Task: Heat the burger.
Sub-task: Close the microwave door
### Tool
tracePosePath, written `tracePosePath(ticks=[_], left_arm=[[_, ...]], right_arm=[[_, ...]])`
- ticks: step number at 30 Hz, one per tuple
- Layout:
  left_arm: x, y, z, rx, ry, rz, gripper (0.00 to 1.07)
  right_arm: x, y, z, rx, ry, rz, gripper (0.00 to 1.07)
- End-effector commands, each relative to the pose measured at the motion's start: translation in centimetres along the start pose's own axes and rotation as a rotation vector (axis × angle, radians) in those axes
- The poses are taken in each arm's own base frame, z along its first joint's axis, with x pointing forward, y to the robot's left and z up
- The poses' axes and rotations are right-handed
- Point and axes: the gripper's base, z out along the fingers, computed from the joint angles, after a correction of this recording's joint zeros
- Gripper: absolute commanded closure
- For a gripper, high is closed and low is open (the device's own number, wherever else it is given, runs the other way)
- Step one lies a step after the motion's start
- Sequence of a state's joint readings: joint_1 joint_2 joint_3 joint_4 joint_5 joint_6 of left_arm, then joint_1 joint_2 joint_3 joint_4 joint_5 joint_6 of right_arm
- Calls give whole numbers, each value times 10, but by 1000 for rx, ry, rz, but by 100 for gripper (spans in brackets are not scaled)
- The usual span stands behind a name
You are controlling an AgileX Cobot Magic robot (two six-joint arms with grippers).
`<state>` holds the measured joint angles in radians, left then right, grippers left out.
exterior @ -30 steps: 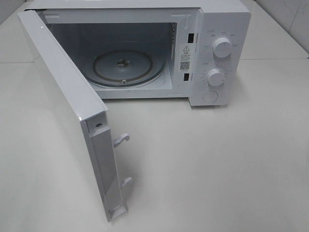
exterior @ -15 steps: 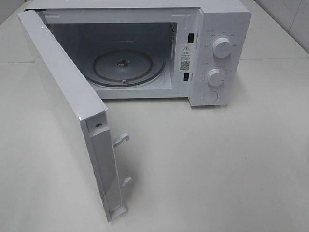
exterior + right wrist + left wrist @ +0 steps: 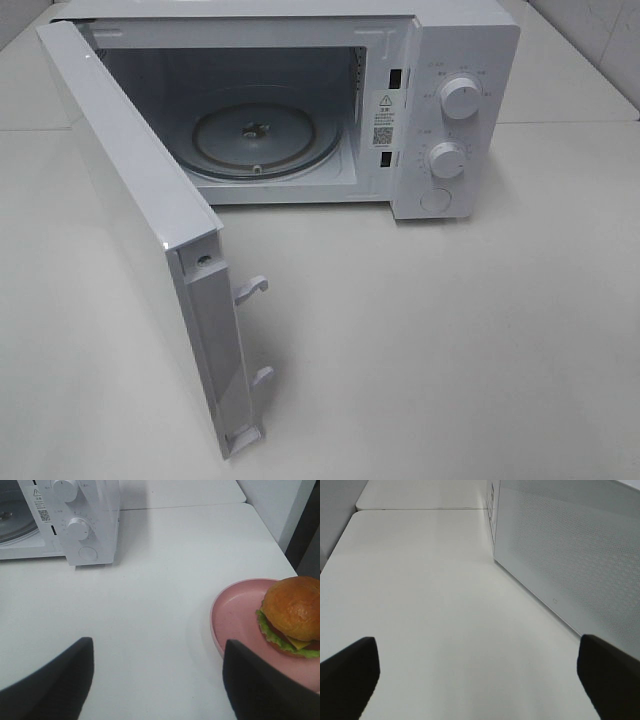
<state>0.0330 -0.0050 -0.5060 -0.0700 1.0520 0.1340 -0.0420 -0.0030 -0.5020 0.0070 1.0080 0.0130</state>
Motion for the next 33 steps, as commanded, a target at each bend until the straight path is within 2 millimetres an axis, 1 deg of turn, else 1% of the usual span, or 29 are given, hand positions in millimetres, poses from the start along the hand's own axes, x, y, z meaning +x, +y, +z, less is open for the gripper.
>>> tracePosePath(ticks=[1,3,4,5,6,7,8,9,10,11,12,13,14,15,16,17,18,19,20,21,22,23,24,25,29,33], left_arm=[[-3,0,0,1,-10,-13,2],[-6,0,0,3,-14,-14,2],[-15,1,0,0,-48,-15,2],[-15,1,0,0,-48,-15,2],[-20,2,1,-4,-71,-15,2],[-29,3,6,-12,-115,-11,3],[-29,3,6,-12,-115,-11,3],[-34,4,8,-16,-139,-7,5],[-42,6,14,-24,-163,10,9],[-42,6,14,-24,-163,10,9],[-45,6,18,-28,-169,26,12],[-50,8,27,-34,-171,59,22],[-50,8,27,-34,-171,59,22],[-52,8,32,-38,-175,75,32],[-54,10,42,-43,-181,82,49],[-54,10,42,-43,-181,82,49],[-54,10,47,-44,-178,81,60],[-51,11,57,-48,-179,78,78],[-51,11,57,-48,-179,78,78],[-49,11,66,-51,-193,70,93],[-49,12,70,-53,-212,62,100],[-49,12,70,-53,-212,62,100],[-47,12,77,-59,-237,52,106],[-47,12,77,-59,-237,52,106],[-39,13,89,-66,-252,37,106],[-36,13,91,-73,-278,33,106]], right_arm=[[2,0,-3,-3,-36,-11,39],[2,0,-3,-3,-36,-11,39],[2,0,-3,-3,-36,-11,39],[2,0,-3,-3,-36,-11,39],[2,0,-3,-3,-36,-11,39],[2,0,-3,-3,-36,-11,39],[2,0,-3,-3,-36,-11,39],[2,0,-3,-3,-36,-11,39],[2,0,-3,-3,-36,-11,39],[2,0,-3,-3,-36,-11,39],[2,0,-3,-3,-36,-11,39],[2,0,-3,-3,-36,-11,39],[2,0,-3,-3,-36,-11,39],[2,0,-3,-3,-36,-11,39],[2,0,-3,-3,-36,-11,39],[2,0,-3,-3,-36,-11,39],[2,0,-3,-3,-36,-11,39],[2,0,-3,-3,-36,-11,39],[2,0,-3,-3,-36,-11,39],[2,0,-3,-3,-36,-11,39],[2,0,-3,-3,-36,-11,39],[2,0,-3,-3,-36,-11,39],[2,0,-3,-3,-36,-11,39],[2,0,-3,-3,-36,-11,39],[2,0,-3,-3,-36,-11,39],[2,0,-3,-3,-36,-11,39]])
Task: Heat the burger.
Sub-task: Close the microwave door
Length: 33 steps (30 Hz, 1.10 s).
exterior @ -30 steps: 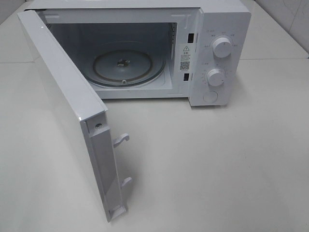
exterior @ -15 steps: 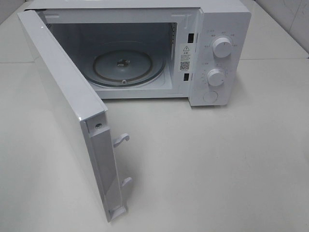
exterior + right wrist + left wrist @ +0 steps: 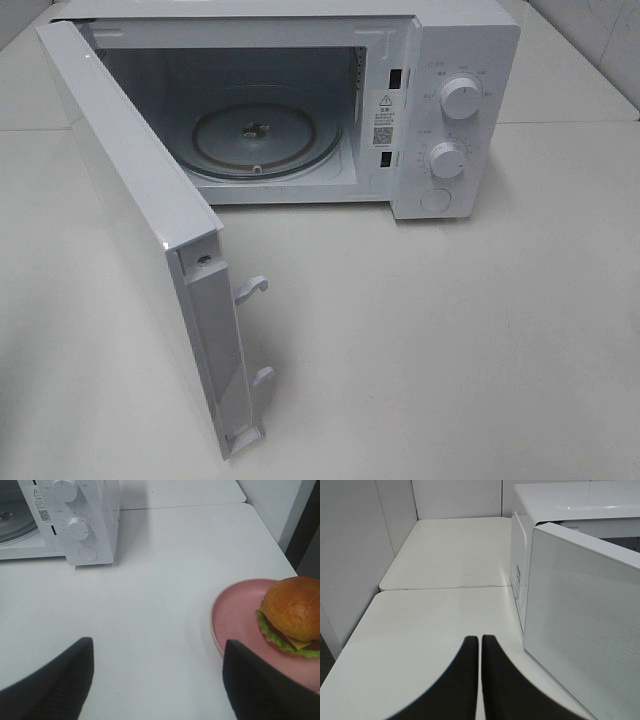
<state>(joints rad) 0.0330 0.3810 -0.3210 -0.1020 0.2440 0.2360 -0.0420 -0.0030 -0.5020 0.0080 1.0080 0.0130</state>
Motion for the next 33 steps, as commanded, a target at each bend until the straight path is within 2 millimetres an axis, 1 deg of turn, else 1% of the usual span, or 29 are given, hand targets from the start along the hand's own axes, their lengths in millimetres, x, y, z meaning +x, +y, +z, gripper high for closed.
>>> tracePosePath(ticks=[1,6,8,9,10,11,12,13,14,16,20,22,23,24,25,26,27,28,29,30,31,33], left_arm=[[0,1,2,-13,-49,-15,106],[0,1,2,-12,-49,-24,106],[3,1,4,-22,-83,-85,106],[3,1,4,-22,-83,-85,106],[11,1,7,-32,-121,-138,106],[16,1,8,-37,-144,-160,106],[16,1,8,-37,-144,-160,106],[23,0,10,-39,-174,-185,106],[23,0,10,-39,-174,-185,106],[33,-2,14,-30,-169,-199,106],[40,-3,20,-22,-130,-202,106],[42,-4,29,-16,-101,-191,106],[42,-4,29,-16,-101,-191,106],[42,-5,36,-8,-97,-175,106],[42,-5,36,-8,-97,-175,106],[42,-6,45,13,-110,-135,106],[41,-8,49,27,-118,-112,106],[41,-8,49,27,-118,-112,106],[43,-11,60,65,-124,-71,106],[43,-13,66,87,-141,-56,106],[43,-13,66,87,-141,-56,106],[49,-20,85,151,-155,-48,106]], right_arm=[[2,0,-3,-2,-36,-11,39],[2,0,-3,-2,-36,-11,39],[2,0,-3,-2,-36,-11,39],[2,0,-3,-2,-36,-11,39],[2,0,-3,-2,-36,-11,39],[2,0,-3,-2,-36,-11,39],[2,0,-3,-2,-36,-11,39],[2,0,-3,-2,-36,-11,39],[2,0,-3,-2,-36,-11,39],[2,0,-3,-2,-36,-11,39],[2,0,-3,-2,-36,-11,39],[2,0,-3,-2,-36,-11,39],[2,0,-3,-2,-36,-11,39],[2,0,-3,-2,-36,-11,39],[2,0,-3,-2,-36,-11,39],[2,0,-3,-2,-36,-11,39],[2,0,-3,-2,-36,-11,39],[2,0,-3,-2,-36,-11,39],[2,0,-3,-2,-36,-11,39],[2,0,-3,-2,-36,-11,39],[2,0,-3,-2,-36,-11,39],[2,0,-3,-2,-36,-11,39]])
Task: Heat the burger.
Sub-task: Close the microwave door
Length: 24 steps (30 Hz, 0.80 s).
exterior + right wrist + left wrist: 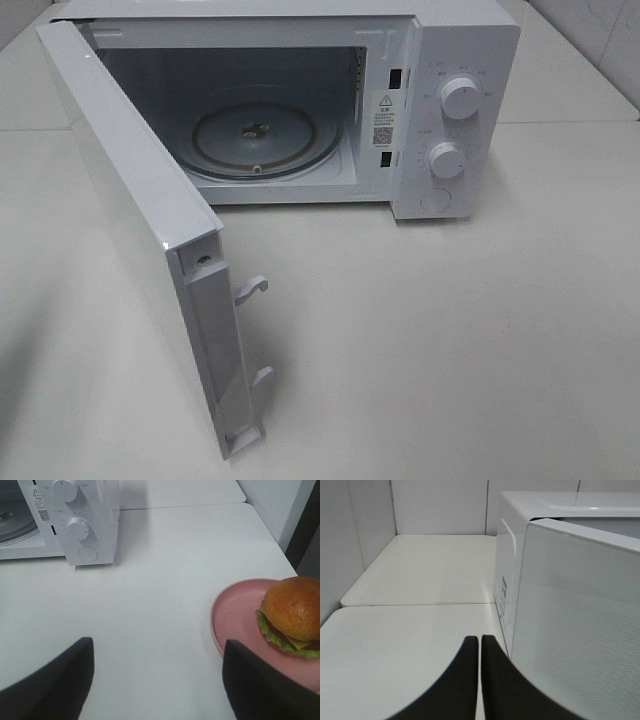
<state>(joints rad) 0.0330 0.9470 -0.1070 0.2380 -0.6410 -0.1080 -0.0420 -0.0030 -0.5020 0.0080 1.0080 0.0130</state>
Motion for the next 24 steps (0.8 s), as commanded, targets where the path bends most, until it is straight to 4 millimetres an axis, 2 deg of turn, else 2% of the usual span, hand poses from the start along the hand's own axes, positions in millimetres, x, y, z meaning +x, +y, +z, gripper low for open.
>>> tracePosePath(ticks=[1,3,7,9,10,12,18,21,24], left_arm=[[2,-3,10,46,-52,-2,106],[10,-6,23,90,-59,-5,106],[16,-9,31,130,-53,25,106],[26,-15,49,223,-16,82,106],[26,-15,49,223,-16,82,106],[28,-16,61,253,-14,88,106],[25,-14,77,262,-23,85,106],[27,-15,78,268,-17,83,106],[31,-20,84,302,8,57,106]], right_arm=[[2,0,-3,-2,-36,-11,39],[2,0,-3,-2,-36,-11,39],[2,0,-3,-2,-36,-11,39],[2,0,-3,-2,-36,-11,39],[2,0,-3,-2,-36,-11,39],[2,0,-3,-2,-36,-11,39],[2,0,-3,-2,-36,-11,39],[2,0,-3,-2,-36,-11,39],[2,0,-3,-2,-36,-11,39]])
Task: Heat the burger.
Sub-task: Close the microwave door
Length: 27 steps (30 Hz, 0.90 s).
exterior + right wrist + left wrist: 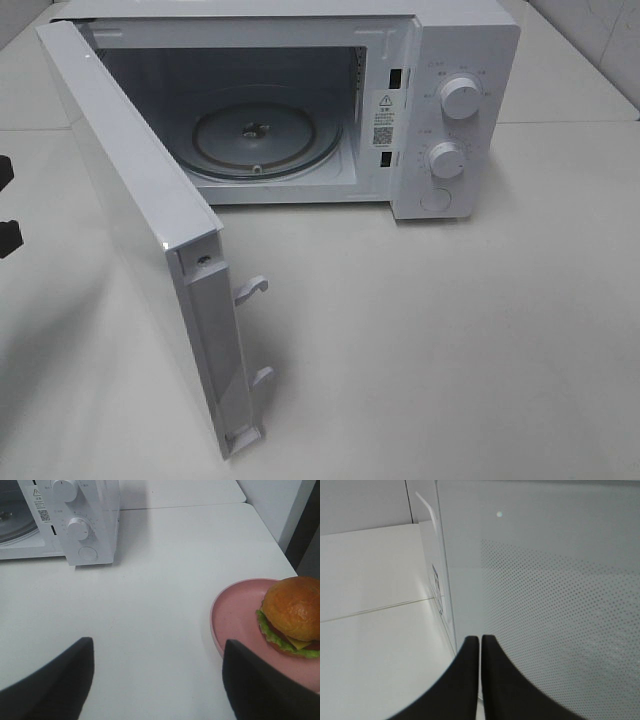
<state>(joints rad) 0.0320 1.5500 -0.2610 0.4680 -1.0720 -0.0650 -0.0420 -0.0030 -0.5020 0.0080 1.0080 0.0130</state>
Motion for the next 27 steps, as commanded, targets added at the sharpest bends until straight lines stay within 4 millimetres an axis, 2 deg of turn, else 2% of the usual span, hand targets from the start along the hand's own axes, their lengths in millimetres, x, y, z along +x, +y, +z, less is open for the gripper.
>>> tracePosePath(ticks=[1,5,11,18,27], left_arm=[[-1,-6,8,43,-13,-15,106],[-2,-20,19,54,1,40,106],[-2,-24,29,40,9,45,106],[2,-35,51,103,20,32,106],[2,-41,60,122,18,26,106]], right_arm=[[2,0,-3,-2,-36,-11,39],[2,0,-3,-2,-36,-11,39],[2,0,-3,-2,-36,-11,39],[2,0,-3,-2,-36,-11,39],[2,0,-3,-2,-36,-11,39]])
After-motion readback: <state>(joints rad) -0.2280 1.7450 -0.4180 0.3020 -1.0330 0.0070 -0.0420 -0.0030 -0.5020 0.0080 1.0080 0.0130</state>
